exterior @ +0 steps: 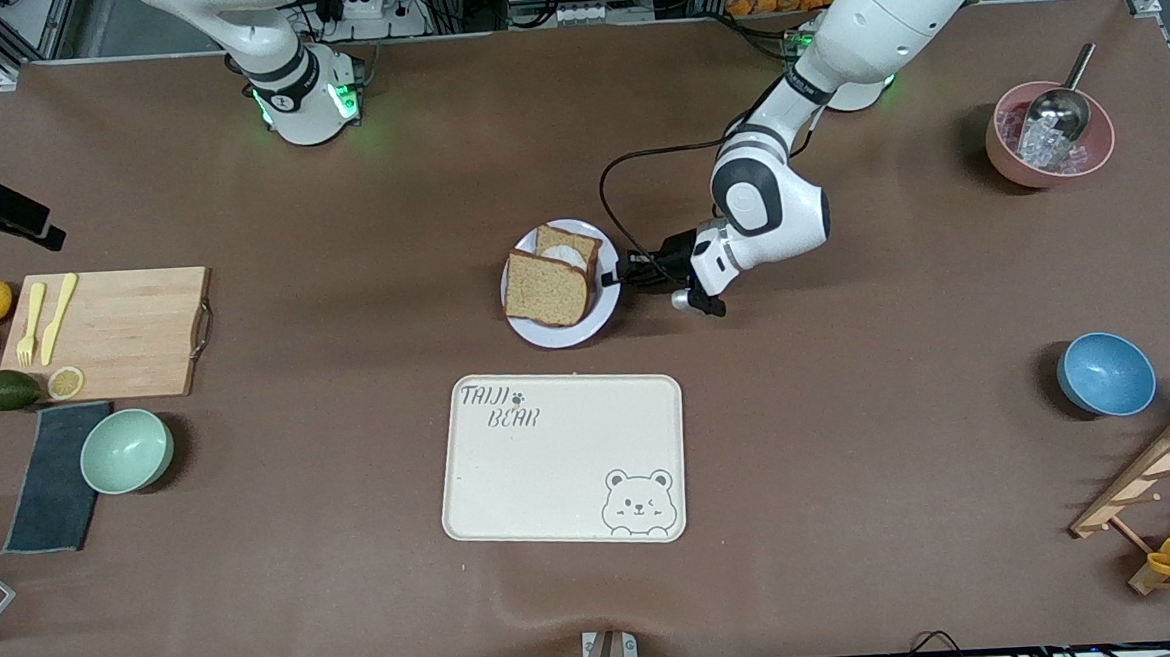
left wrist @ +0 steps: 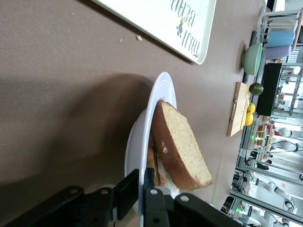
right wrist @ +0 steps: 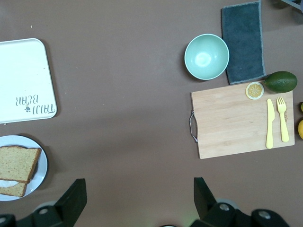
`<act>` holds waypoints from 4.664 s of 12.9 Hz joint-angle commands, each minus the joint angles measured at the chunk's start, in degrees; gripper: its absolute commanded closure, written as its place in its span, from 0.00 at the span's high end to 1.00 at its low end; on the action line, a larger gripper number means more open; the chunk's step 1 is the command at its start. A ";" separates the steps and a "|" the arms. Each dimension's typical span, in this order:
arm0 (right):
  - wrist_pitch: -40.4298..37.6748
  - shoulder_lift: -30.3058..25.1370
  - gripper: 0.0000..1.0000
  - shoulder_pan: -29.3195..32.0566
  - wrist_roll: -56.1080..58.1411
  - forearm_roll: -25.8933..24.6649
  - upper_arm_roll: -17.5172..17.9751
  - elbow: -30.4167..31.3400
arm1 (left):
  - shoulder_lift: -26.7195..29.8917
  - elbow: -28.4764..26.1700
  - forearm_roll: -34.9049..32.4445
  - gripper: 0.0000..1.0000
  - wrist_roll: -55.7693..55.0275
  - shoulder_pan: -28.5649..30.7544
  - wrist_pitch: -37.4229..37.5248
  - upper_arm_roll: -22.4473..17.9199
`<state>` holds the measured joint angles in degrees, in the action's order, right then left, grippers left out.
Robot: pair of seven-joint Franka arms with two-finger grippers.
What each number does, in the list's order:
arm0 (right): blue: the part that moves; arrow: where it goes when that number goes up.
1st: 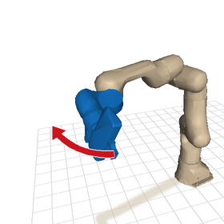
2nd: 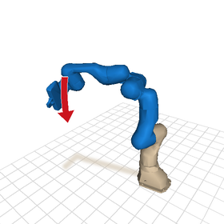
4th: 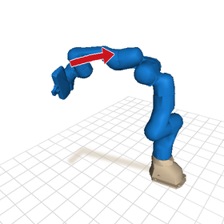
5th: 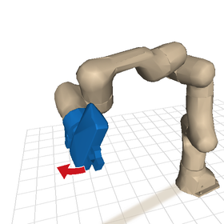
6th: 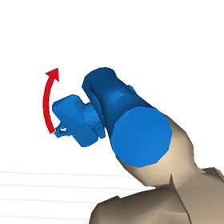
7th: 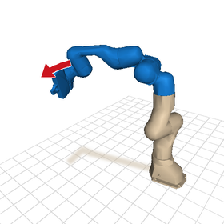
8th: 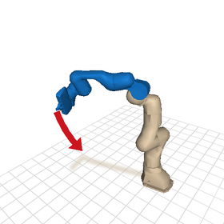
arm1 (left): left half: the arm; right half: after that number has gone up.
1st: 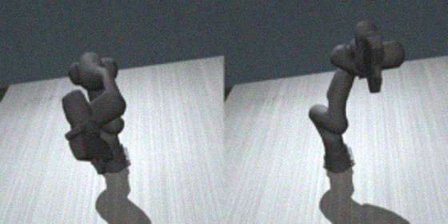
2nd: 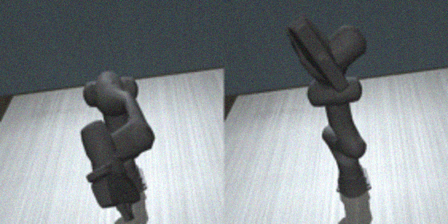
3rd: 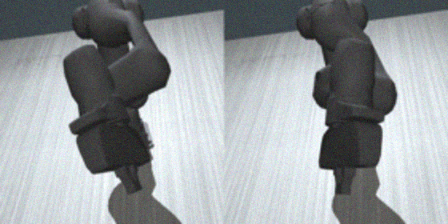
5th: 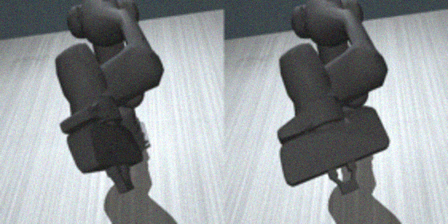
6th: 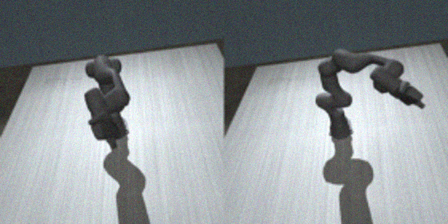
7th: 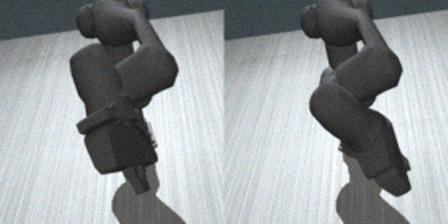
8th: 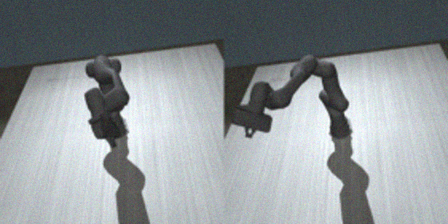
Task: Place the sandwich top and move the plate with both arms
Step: 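Hold the plate rim with the left gripper while the right gripper retracts, then slide the plate with the left gripper onto the bear tray, then release the plate rim by opening the left gripper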
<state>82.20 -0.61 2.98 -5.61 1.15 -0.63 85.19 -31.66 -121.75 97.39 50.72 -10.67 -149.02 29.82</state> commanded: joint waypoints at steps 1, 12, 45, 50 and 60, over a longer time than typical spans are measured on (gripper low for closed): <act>0.16 -0.45 1.00 0.19 -0.89 -1.32 0.98 0.42 | 1.51 -0.68 3.50 0.00 1.58 -0.05 -0.31 0.23; 0.24 0.26 1.00 0.27 -0.89 -1.15 0.98 0.51 | 3.45 0.19 14.39 0.00 5.61 9.08 2.77 6.82; 1.21 1.22 1.00 0.27 -0.89 -0.44 0.89 0.95 | -18.35 30.52 35.50 1.00 32.52 -3.22 0.67 -10.05; 1.30 1.14 1.00 0.19 -0.98 -0.44 0.89 0.95 | -15.02 30.52 34.81 1.00 32.52 -3.31 -6.88 -10.05; 0.95 1.14 1.00 0.45 -0.89 -0.44 0.80 1.03 | -8.34 27.10 21.02 1.00 26.45 0.11 -17.27 -9.70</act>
<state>83.15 0.60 2.98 -5.69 0.97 -0.20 86.20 -43.02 -91.16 121.35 78.43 -12.18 -165.95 19.89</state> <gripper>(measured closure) 0.000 0.000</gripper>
